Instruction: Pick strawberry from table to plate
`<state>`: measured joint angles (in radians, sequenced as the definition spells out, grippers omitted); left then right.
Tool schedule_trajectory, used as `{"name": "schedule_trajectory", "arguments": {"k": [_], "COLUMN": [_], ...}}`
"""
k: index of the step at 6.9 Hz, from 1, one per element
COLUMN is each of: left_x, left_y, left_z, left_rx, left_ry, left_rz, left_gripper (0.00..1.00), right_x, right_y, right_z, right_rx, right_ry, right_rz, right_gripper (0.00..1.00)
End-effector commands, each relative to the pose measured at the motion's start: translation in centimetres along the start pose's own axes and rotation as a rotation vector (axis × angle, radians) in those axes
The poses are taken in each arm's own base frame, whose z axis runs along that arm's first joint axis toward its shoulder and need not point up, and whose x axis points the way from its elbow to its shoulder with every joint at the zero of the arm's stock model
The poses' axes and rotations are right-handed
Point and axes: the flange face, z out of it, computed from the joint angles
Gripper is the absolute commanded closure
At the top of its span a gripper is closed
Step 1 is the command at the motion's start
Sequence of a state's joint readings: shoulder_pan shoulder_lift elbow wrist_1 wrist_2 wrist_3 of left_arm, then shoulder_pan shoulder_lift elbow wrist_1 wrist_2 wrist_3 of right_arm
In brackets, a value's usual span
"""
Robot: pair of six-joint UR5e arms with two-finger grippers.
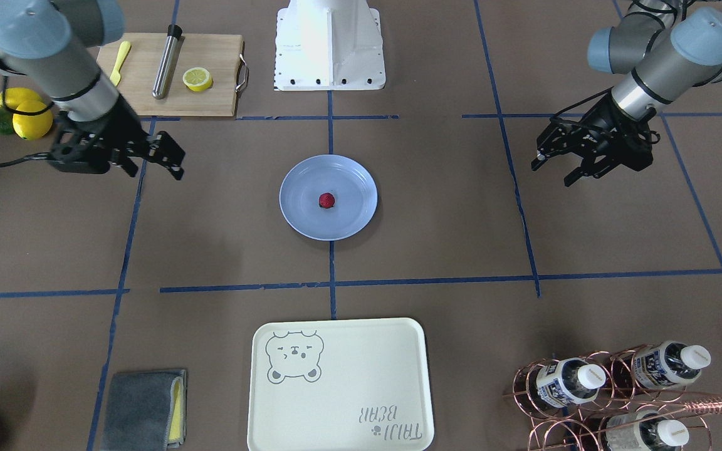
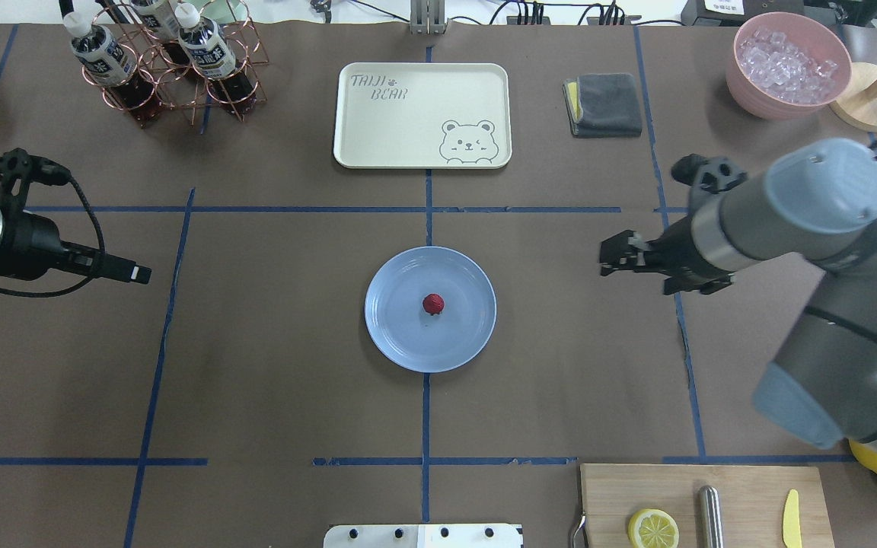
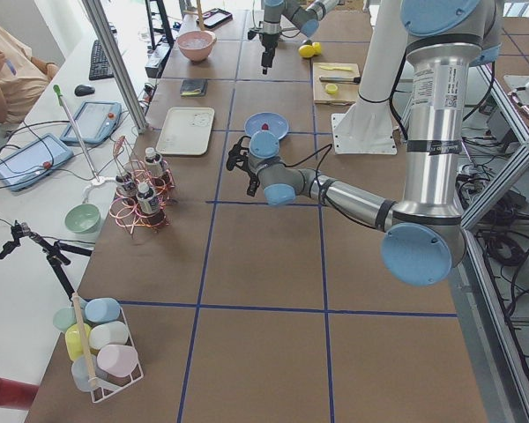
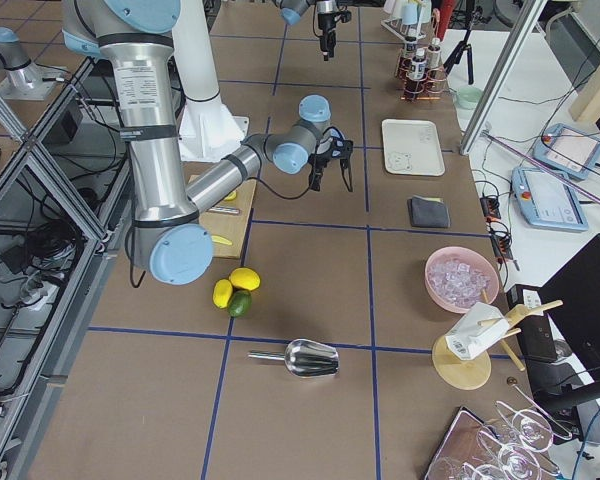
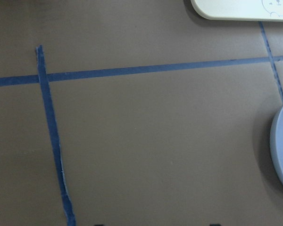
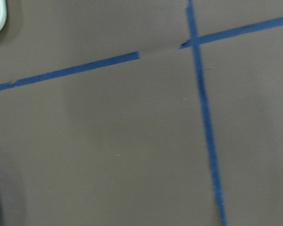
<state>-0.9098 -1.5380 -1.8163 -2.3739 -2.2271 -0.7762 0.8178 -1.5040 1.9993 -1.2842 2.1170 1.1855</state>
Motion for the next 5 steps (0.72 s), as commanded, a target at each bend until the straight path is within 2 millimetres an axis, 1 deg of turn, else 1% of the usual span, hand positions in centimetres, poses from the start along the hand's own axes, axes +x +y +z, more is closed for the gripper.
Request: {"name": "schedule_trajectory", "arguments": {"k": [1,2,3,4,5], "left_x": [-8.4,-12.9,-17.3,-21.7,-24.7], "left_y": [1.2,2.5,2.9,3.3,3.6], "left_z": [-6.1,-7.7,-9.4,-12.2,-15.3], "left_rx": [0.019,0.024,0.034,0.033,-0.015], "left_ry": [-0.055,-0.113,-0.168,-0.236,-0.293], "left_rz": [0.114,0.176,0.233,0.254,0.238], "left_gripper": [0.21,0.21,0.2,0.07,0.0], "right_x": [14.2,19.4,23.9,28.1,31.4], "right_y": [-2.6,-3.3,-3.3,-3.1,-2.4], "right_z": [-5.0,-7.1,-8.3,-9.6,-11.2], "right_rx": [-0.02,-0.02,-0.011,0.007,0.017], "right_ry": [0.043,0.046,0.063,0.085,0.064], "right_rz": [-0.129,-0.17,-0.214,-0.237,-0.246], "right_gripper": [0.0,0.0,0.0,0.0,0.0]}}
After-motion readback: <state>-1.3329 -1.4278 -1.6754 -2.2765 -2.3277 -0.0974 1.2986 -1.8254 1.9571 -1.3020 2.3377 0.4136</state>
